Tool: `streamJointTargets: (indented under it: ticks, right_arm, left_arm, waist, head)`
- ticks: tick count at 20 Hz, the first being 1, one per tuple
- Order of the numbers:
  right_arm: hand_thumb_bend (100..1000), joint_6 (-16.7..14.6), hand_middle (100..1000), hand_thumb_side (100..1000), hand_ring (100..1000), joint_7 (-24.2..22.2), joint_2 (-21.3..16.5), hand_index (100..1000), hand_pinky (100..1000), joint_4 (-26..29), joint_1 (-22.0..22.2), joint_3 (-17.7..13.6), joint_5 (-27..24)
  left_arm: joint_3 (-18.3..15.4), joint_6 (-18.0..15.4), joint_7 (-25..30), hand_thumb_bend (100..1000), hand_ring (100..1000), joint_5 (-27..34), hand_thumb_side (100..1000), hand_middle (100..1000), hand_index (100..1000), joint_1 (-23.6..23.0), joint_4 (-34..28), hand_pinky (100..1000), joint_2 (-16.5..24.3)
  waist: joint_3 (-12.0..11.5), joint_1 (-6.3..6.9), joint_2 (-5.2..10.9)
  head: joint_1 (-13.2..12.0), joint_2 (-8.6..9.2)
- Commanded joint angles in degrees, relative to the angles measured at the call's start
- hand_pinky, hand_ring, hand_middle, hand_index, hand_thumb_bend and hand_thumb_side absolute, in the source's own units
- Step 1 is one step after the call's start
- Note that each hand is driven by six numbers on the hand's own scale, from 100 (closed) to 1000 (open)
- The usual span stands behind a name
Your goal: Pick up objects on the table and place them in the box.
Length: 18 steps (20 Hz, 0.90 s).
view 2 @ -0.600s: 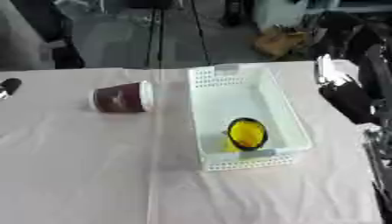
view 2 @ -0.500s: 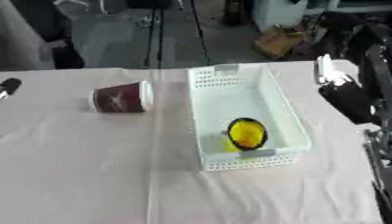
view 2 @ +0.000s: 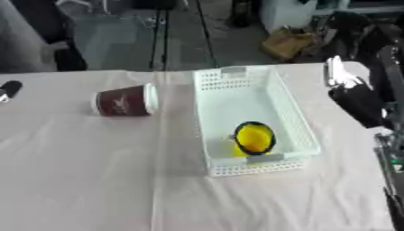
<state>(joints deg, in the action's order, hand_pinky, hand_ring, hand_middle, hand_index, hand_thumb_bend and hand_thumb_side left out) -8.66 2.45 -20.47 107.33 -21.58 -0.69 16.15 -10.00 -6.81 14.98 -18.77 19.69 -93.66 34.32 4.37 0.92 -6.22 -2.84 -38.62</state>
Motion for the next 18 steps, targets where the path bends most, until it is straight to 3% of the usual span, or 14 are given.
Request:
streamJointTargets:
  ticks: [1,10,14,15,18]
  right_arm:
    - [100,-0.08,780,510,643,-0.06,-0.80,896,578,0.75,-0.48,-0.43,0.34]
    - [100,-0.08,781,511,643,-0.05,-0.86,897,578,0.73,-0.49,-0.41,0.33]
    - [100,-0.10,780,512,643,-0.16,-0.86,897,578,0.71,-0.49,-0.35,0.31]
    - [100,-0.12,780,513,643,-0.25,-0.90,897,578,0.71,-0.53,-0.22,0.29]
    - [100,-0.22,780,515,642,-0.52,-0.87,897,577,0.70,-0.80,0.10,0.16]
  left_arm:
    - [-0.23,-0.05,0.15,502,852,-0.32,409,754,923,0.98,-0.64,524,2.28]
    - [0.26,-0.25,1.06,513,852,-1.14,414,757,922,1.70,0.18,534,2.87]
    - [2.14,-2.11,3.05,526,852,-2.39,419,759,921,3.53,2.89,550,5.02]
    - [2.63,-2.62,3.48,547,851,-2.72,459,769,920,4.11,3.67,589,5.56]
    - [6.45,-3.74,5.94,590,850,-5.10,499,779,918,7.73,7.74,642,9.34]
  waist:
    - [-0.02,-0.01,0.82]
    - [0.12,0.06,0.77]
    - [0.32,0.15,0.79]
    - [0.61,0.29,0.79]
    - [1.45,0.42,0.62]
  head:
    - [-0.24,0.00]
    - [-0.26,-0.05]
    - [-0.31,-0.06]
    - [-0.52,0.02]
    - [-1.03,0.28]
